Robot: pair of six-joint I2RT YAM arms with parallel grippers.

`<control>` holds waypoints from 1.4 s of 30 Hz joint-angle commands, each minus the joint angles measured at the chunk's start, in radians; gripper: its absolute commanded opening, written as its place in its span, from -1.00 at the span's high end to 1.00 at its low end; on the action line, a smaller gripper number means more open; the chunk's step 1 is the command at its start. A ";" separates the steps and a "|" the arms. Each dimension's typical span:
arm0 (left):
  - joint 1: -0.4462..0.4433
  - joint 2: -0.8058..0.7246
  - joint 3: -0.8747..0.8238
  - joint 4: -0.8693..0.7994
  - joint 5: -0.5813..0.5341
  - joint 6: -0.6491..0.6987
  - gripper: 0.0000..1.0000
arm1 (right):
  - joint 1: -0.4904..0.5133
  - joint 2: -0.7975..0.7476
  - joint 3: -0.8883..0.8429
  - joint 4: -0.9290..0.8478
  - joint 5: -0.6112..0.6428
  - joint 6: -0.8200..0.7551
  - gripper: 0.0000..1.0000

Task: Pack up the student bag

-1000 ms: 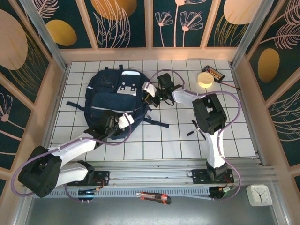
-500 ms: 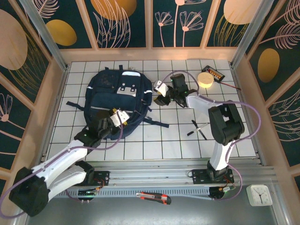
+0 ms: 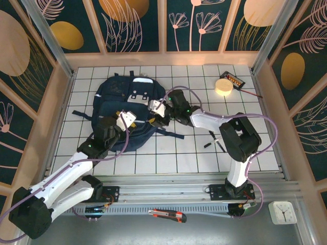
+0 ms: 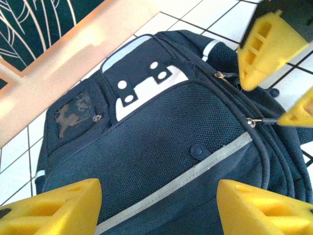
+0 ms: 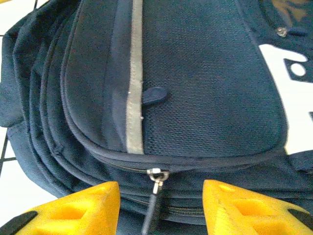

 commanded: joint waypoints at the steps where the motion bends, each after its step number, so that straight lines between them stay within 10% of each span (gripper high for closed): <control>1: 0.007 0.001 0.020 0.030 -0.028 -0.019 -0.27 | 0.006 0.020 -0.017 0.082 0.043 0.072 0.03; 19: 0.022 0.008 0.004 0.044 -0.017 0.015 -0.14 | 0.035 0.111 -0.037 0.135 0.139 0.127 0.18; 26: 0.027 0.014 0.013 0.027 -0.013 0.034 -0.13 | 0.043 0.108 -0.026 0.125 0.156 0.116 1.00; 42: 0.030 0.112 0.115 -0.104 0.130 0.064 -0.25 | -0.050 -0.095 -0.061 -0.011 0.166 0.065 1.00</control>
